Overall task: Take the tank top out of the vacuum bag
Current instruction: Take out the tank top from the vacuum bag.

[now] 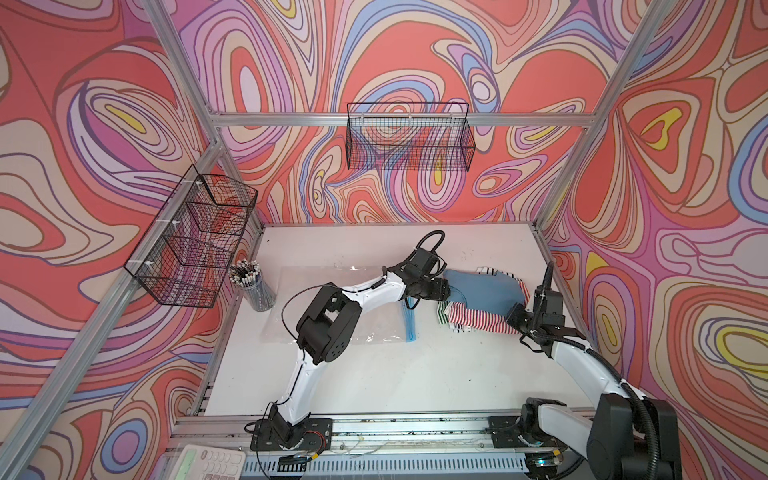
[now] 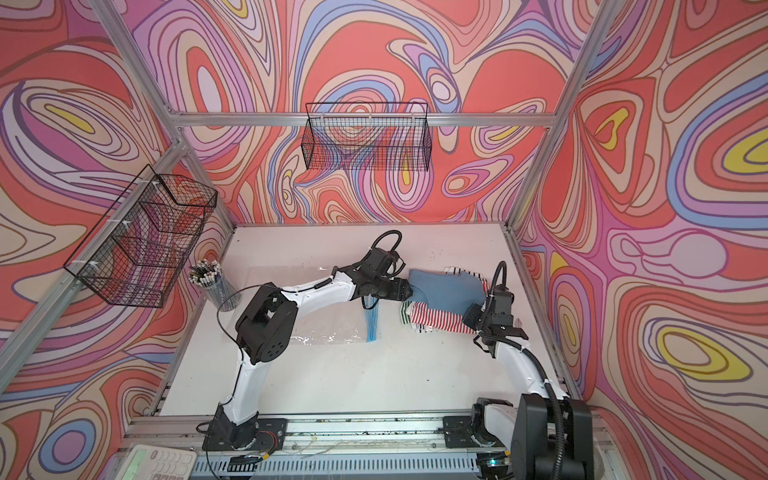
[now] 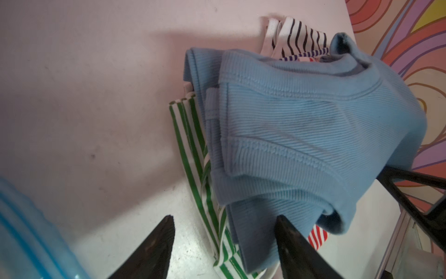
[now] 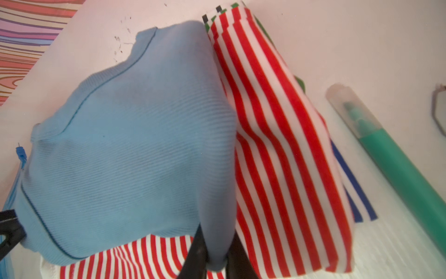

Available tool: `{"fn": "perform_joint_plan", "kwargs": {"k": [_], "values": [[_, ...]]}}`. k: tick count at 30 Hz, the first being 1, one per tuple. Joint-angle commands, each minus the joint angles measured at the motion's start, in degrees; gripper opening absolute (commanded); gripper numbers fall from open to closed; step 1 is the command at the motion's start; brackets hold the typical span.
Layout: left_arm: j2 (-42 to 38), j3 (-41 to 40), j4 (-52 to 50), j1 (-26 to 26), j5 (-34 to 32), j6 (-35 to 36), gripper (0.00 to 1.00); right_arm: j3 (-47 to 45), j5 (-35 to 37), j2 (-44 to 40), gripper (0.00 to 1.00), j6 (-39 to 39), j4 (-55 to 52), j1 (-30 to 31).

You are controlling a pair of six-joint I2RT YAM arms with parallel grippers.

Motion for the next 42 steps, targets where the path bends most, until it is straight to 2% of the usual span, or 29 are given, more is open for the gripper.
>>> {"fn": "perform_joint_plan", "kwargs": {"k": [1,3,5,7,9,11,13,17,21,32,42], "values": [[2.5,2.3,2.2,-0.4,1.9,-1.0,0.67,0.7,0.8,-0.9,0.05,-1.0,0.1,-0.2],[3.8,3.0,3.3,-0.5,1.3,-1.3,0.64,1.2,1.6,-0.7,0.00,-1.3,-0.6,-0.2],[4.8,3.8,3.6,-0.5,0.8,-1.8,0.57,1.6,1.9,-0.6,0.00,-1.7,-0.9,-0.2],[5.3,4.7,3.4,-0.5,0.7,-1.8,0.47,2.1,2.0,-0.5,0.00,-1.9,-1.5,-0.1],[5.3,5.2,3.4,-0.5,0.9,-1.6,0.31,2.7,2.3,-0.7,0.00,-2.1,-2.3,-0.2],[4.7,5.2,3.1,-0.5,0.6,-1.4,0.19,3.4,2.7,-1.0,0.00,-2.6,-3.3,-0.2],[3.8,5.0,2.8,-0.5,0.0,-0.8,0.16,4.0,3.6,-1.5,0.00,-2.8,-4.1,-0.2],[2.0,4.6,1.8,-0.5,-0.6,0.7,0.00,5.4,4.7,-2.5,0.00,-3.0,-7.1,-0.2],[-0.1,4.0,0.6,-0.5,0.3,1.2,0.00,6.9,5.3,-2.3,0.00,-2.5,-10.9,-0.2],[-10.2,-4.4,0.2,-0.9,0.8,2.0,0.00,9.3,6.2,-5.1,0.00,-1.2,-18.5,-0.2],[-8.7,-8.3,-0.4,-1.9,-1.4,1.7,0.00,6.6,8.2,-0.1,0.00,1.9,-17.3,-0.2]]}}
